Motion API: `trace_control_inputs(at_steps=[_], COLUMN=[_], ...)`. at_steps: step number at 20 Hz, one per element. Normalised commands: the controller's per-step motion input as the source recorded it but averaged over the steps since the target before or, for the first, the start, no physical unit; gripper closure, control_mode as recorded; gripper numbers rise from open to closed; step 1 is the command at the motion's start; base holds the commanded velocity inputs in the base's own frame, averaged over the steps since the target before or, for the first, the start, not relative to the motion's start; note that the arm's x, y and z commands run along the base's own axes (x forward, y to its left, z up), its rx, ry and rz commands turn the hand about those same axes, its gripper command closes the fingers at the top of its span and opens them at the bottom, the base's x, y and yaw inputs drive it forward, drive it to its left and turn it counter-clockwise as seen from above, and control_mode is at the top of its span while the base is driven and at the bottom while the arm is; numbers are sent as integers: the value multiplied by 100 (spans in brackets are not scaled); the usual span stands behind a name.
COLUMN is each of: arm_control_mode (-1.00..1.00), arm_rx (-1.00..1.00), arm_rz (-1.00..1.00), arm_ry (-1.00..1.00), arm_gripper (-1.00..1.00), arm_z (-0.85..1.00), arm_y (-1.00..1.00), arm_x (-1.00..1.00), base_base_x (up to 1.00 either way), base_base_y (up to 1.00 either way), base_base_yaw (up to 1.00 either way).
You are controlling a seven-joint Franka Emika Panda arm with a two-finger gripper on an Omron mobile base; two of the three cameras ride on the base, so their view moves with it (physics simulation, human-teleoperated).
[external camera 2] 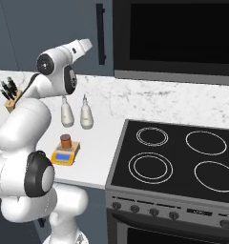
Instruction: Pick the jam and place it on the digital scale for weighing, and close the cabinet.
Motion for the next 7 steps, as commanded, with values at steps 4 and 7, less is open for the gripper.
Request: trace_control_inputs(at_steps=[4, 7], arm_control_mode=[-100, -100], arm_rx=[6, 8], arm_rz=[2, 0], arm_ry=[-6, -11], arm_gripper=[-100, -100], arm_z=[0, 0], arm_y=[-36, -23], arm_x=[-64, -95], base_base_x=[0, 0], base_base_y=[0, 0], base_base_yaw=[0, 0])
